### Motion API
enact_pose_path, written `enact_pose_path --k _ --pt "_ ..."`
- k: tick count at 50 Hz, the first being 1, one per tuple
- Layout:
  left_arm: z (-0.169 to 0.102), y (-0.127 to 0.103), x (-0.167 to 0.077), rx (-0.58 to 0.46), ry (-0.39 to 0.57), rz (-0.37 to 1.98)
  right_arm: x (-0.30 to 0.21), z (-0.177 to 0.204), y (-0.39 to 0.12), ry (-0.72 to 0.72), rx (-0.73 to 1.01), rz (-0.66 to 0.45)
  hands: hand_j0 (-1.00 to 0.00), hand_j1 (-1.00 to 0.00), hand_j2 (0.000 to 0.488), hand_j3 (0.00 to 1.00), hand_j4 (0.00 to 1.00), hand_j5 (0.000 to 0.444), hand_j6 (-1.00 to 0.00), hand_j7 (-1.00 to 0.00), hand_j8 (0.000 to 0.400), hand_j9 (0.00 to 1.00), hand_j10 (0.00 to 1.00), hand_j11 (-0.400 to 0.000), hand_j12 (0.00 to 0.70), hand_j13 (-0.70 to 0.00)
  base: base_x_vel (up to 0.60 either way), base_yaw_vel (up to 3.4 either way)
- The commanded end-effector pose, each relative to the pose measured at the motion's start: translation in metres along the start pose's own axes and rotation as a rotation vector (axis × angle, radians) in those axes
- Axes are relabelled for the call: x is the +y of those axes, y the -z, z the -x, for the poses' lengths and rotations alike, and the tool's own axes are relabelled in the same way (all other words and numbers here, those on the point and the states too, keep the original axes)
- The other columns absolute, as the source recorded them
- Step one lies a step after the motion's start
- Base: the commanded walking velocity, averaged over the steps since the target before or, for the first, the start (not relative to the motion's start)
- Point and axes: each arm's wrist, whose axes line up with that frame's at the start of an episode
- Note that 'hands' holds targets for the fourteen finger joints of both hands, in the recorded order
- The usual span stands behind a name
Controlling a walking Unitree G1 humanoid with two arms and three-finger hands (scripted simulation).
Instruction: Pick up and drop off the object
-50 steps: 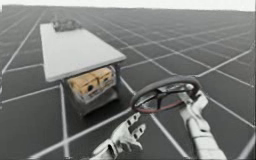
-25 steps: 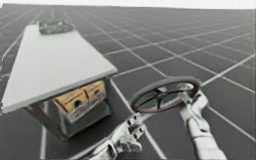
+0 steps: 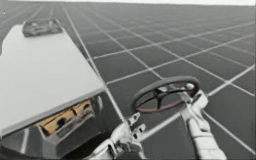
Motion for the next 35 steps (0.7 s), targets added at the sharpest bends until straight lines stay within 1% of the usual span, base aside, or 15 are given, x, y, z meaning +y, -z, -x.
enact_pose_path --k 1,35 --pt "0.0003 -0.0024 -0.0052 -0.003 0.001 -0.023 -0.0014 0.0005 -0.0057 -0.009 -0.005 -0.033 0.0 0.0 0.0 1.0 1.0 0.0 0.0 0.0 0.0 1.0 1.0 -0.4 0.0 -0.7 0.45 0.27" --pt "0.0003 -0.0024 -0.0052 -0.003 0.001 -0.023 -0.0014 0.0005 -0.0057 -0.009 -0.005 -0.033 0.0 0.0 0.0 1.0 1.0 0.0 0.0 0.0 0.0 1.0 1.0 -0.4 0.0 -0.7 0.4 0.4"
